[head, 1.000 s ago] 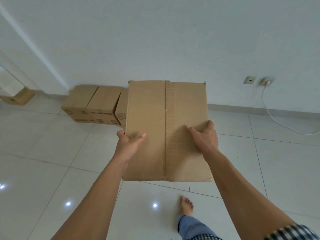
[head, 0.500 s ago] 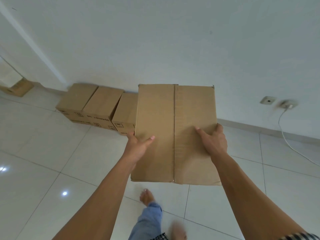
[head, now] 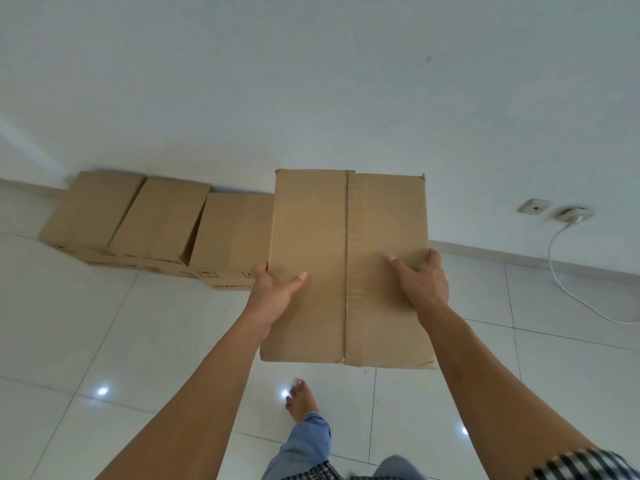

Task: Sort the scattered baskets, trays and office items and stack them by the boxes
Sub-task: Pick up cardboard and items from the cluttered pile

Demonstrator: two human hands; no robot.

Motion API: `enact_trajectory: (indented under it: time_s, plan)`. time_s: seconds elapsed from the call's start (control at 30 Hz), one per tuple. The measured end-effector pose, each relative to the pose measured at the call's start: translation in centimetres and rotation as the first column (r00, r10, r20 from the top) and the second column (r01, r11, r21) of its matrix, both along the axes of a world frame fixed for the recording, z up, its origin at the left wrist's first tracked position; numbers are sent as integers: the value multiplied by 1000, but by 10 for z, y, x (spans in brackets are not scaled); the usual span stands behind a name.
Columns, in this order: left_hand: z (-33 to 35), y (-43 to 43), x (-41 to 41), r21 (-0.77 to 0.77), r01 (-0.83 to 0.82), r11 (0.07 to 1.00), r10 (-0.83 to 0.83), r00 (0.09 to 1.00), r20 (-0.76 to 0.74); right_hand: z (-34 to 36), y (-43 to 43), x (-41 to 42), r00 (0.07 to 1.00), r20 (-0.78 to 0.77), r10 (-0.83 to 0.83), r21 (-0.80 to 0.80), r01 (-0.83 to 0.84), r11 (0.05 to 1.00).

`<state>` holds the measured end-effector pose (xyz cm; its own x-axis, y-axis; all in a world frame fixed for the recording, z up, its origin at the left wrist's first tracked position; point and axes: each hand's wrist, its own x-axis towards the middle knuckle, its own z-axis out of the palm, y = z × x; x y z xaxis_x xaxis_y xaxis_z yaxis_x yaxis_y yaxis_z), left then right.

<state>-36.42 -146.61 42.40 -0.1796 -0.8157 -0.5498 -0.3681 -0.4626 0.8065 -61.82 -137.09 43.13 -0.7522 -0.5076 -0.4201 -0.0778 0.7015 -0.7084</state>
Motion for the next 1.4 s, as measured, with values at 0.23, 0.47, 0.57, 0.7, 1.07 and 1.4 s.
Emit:
enact_trajectory:
  time_s: [0.23, 0.47, 0.57, 0.7, 1.07, 1.4]
  plan:
    - [-25, -65, -30, 31, 58, 998, -59, 997, 48, -22, -53, -28, 999, 1, -43, 59, 43, 997]
    - [-53, -104, -73, 85, 80, 993, -88, 991, 105, -54, -91, -72, 998, 44, -34, 113, 29, 993]
    - [-64, -120, -91, 136, 77, 988, -96, 985, 141, -71, -109, -92, 997, 74, -15, 134, 5, 991]
    - [-89, -144, -114, 228, 70, 971, -107, 982, 154, -101, -133, -116, 993, 118, 18, 179, -39, 983]
    - [-192, -202, -124, 406, 17, 914, -139, 952, 273, -210, -192, -135, 950, 281, 135, 286, -218, 933]
    - [-322, -248, -108, 449, 19, 893, -164, 944, 286, -339, -237, -123, 920, 362, 150, 334, -278, 901]
